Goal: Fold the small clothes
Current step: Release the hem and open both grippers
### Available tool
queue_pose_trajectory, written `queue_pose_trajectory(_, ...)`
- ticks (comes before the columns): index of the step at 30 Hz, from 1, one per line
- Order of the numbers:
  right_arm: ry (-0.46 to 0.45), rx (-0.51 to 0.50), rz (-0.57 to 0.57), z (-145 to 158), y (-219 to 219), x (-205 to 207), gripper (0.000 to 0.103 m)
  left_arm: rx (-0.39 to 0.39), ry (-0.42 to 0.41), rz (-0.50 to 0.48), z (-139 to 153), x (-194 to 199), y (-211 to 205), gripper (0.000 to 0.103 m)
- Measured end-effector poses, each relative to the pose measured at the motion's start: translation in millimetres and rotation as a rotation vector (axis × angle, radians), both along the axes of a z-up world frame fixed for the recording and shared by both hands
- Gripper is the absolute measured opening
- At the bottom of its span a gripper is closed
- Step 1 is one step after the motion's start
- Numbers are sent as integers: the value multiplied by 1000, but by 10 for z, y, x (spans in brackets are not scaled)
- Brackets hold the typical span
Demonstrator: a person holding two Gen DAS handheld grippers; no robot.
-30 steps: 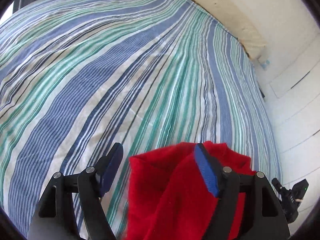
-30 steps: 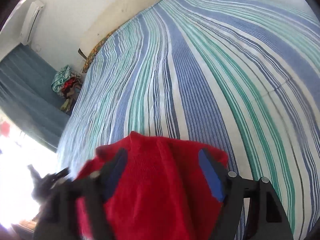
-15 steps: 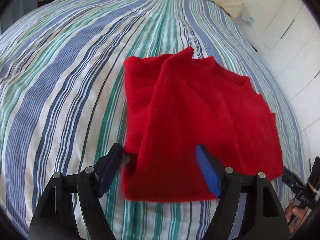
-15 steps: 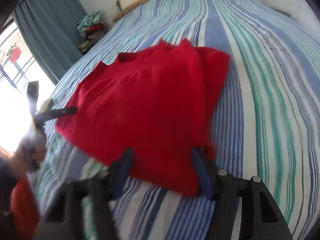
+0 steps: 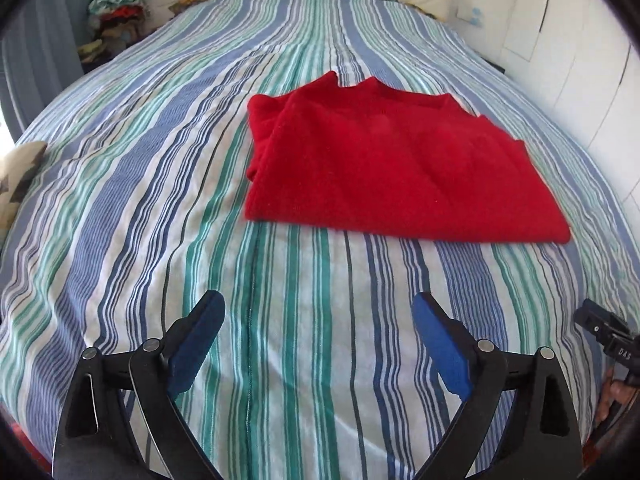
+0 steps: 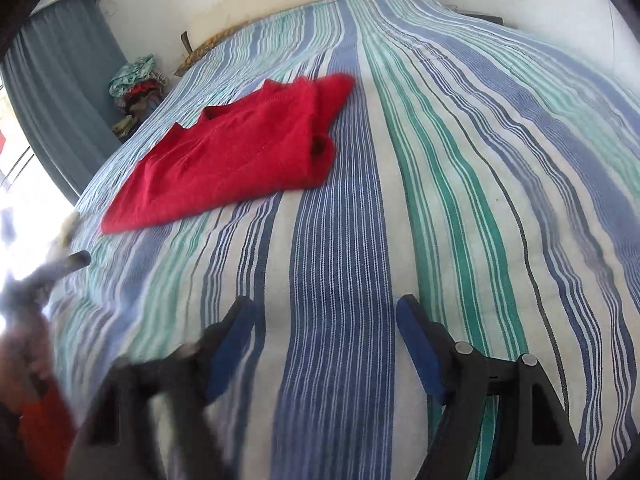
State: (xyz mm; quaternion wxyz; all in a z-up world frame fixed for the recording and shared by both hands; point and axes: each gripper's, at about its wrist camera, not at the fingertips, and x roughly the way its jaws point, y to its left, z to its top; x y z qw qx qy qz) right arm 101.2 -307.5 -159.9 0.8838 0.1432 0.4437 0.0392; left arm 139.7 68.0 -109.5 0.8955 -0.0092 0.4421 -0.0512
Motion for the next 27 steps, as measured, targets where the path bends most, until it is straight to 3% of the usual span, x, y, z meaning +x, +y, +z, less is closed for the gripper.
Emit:
queue_pose_trajectory(6,-42,-77,52,-153,135,-63,86,27,4,35,-35,-16,43,95)
queue_pose_trajectory(11,-50,-75,53,-168,143,-85,87,26,19,53,-116,4,111,96)
queue_pose_trajectory(15,-25,-82,50,-142,159,-74,87,63,86,83,-464,88,280,97)
queue_pose_trajectory(17,22,-78,62,-60,152,6,87,-13,56,78,-553,26,404,99)
queue_pose_trajectory(19,17,-26,52,98,63,120,86,-34,41,78,-530,0,417,100)
queue_pose_trajectory(23,-31,23,17,439,-133,608,86,-2,51,69,-528,9,357,100)
queue_pose_trajectory(27,-4,122,-20,449,-286,1286,84,-25,46,62,-538,-1,396,100)
